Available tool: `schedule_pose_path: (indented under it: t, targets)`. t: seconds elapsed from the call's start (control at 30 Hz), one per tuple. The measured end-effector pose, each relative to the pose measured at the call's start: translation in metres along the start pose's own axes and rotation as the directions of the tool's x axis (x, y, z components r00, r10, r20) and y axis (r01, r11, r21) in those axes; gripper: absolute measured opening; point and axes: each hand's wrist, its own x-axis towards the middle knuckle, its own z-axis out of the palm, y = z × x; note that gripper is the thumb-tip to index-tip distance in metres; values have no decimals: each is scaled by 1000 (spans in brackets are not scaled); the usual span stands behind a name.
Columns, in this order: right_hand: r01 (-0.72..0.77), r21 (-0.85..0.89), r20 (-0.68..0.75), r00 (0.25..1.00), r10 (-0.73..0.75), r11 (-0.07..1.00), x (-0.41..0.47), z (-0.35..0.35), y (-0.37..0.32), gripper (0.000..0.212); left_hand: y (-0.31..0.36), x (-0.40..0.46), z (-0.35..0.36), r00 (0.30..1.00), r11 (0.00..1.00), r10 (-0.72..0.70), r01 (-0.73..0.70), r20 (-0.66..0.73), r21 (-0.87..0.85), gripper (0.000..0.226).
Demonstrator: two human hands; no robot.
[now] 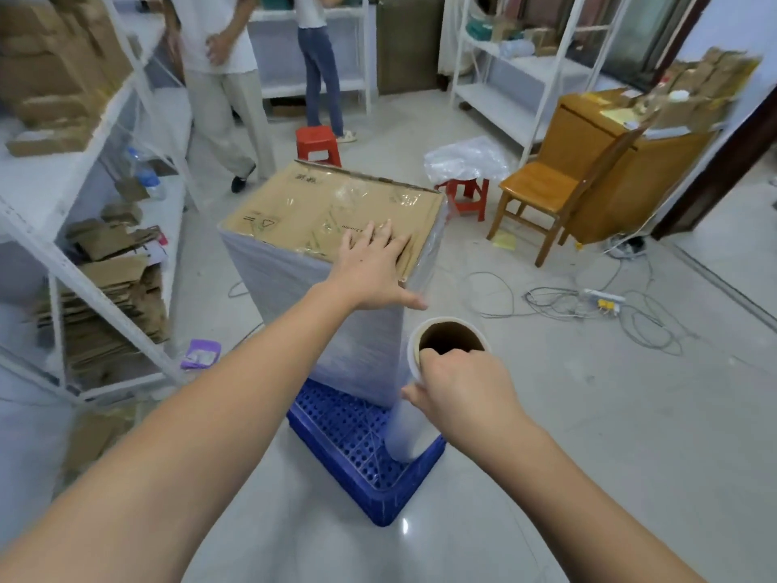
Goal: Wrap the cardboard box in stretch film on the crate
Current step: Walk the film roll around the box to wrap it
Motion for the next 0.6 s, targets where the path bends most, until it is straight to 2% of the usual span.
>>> schedule_pose_path:
  t: [0.07, 0.13, 0.2, 0.3, 0.37, 0.53, 0.6]
  targets:
    - [-64, 18, -40, 997, 65, 998, -3, 1, -12, 30, -14, 2, -8, 995, 992, 100, -101, 17, 77, 131]
    - [-104, 44, -102, 989, 108, 994, -7, 4, -26, 29, -27, 5, -11, 982, 969, 187, -179, -30, 168, 127]
    - [-142, 28, -164, 976, 145, 989, -5, 6, -40, 45, -34, 6, -7, 967, 954, 241, -221, -82, 202, 122]
    - [-163, -48, -342, 930, 137, 985, 4, 22, -46, 64, -36, 9, 2, 957, 948, 274, -254, -90, 189, 118]
    - [-122, -75, -389, 917, 84, 990, 8, 31, -47, 65, -36, 9, 3, 957, 949, 278, -261, -79, 175, 117]
    - [27, -93, -440, 896, -65, 995, 8, 44, -61, 49, -36, 4, 4, 956, 949, 278, -258, -92, 183, 115]
    - [132, -81, -440, 885, -154, 988, 10, 38, -66, 47, -36, 4, 5, 955, 949, 279, -259, -97, 182, 116]
